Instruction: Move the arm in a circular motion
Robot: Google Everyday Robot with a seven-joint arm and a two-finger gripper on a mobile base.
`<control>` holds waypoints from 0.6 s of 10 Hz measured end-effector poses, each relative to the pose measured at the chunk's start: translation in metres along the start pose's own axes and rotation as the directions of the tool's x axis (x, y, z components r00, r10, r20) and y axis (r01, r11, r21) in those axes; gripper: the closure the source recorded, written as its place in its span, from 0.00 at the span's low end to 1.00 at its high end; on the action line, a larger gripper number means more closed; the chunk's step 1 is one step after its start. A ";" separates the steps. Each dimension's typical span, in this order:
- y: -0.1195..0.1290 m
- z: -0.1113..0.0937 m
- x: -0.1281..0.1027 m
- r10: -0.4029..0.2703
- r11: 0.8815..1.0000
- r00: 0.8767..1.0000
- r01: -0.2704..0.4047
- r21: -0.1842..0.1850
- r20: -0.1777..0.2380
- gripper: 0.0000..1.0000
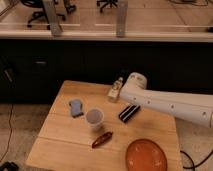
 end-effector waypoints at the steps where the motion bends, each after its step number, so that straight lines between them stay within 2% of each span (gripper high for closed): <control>1: 0.004 0.002 -0.001 0.003 1.000 1.000 -0.003 -0.001 -0.001 0.20; 6: 0.018 0.010 0.000 0.014 1.000 1.000 -0.014 0.000 -0.011 0.20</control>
